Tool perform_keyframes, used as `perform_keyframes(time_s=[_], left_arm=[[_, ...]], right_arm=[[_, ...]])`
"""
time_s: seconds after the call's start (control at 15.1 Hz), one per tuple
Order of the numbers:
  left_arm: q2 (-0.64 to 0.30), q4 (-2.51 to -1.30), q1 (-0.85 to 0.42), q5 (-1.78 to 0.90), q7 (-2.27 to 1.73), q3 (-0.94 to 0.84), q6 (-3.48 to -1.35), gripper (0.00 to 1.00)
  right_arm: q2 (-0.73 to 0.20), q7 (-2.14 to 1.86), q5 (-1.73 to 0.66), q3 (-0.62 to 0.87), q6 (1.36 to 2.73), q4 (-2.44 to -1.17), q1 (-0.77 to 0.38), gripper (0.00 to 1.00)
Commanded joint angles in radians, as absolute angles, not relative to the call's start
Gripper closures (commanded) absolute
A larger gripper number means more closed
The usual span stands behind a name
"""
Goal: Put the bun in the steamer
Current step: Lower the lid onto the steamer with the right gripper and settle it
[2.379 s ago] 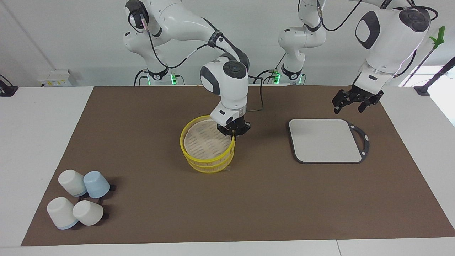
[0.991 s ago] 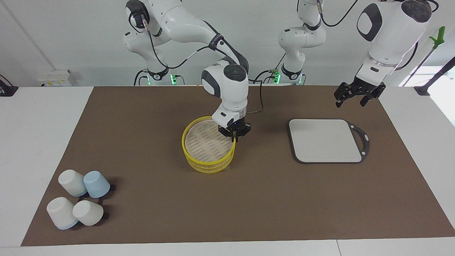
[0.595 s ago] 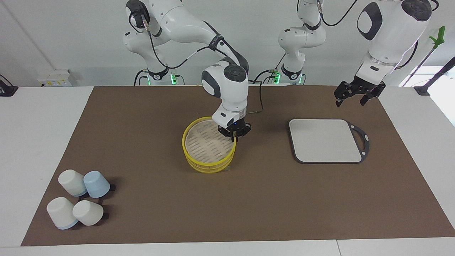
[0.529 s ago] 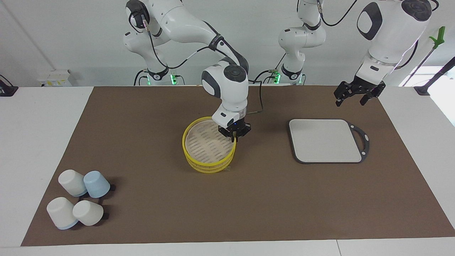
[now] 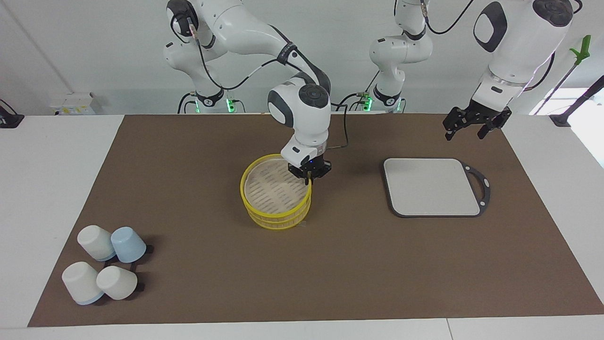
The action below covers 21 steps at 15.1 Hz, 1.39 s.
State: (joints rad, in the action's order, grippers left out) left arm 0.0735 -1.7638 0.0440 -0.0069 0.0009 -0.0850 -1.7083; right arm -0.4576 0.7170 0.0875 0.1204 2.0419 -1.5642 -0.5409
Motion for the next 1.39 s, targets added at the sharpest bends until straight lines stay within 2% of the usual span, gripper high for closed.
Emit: perform_keyframes(time_s=[0.0, 1.32], left_arm=[[0.115, -1.799, 0.049, -0.026, 0.023, -0.087, -1.701, 0.0], [0.127, -1.801, 0.048, -0.026, 0.023, -0.086, -1.7, 0.0]], right_arm=[[-0.448, 0.759, 0.109, 0.12, 2.023, -1.574, -0.54, 0.85], [-0.446, 0.894, 0.107, 0.121, 2.058, -1.592, -0.558, 0.83]])
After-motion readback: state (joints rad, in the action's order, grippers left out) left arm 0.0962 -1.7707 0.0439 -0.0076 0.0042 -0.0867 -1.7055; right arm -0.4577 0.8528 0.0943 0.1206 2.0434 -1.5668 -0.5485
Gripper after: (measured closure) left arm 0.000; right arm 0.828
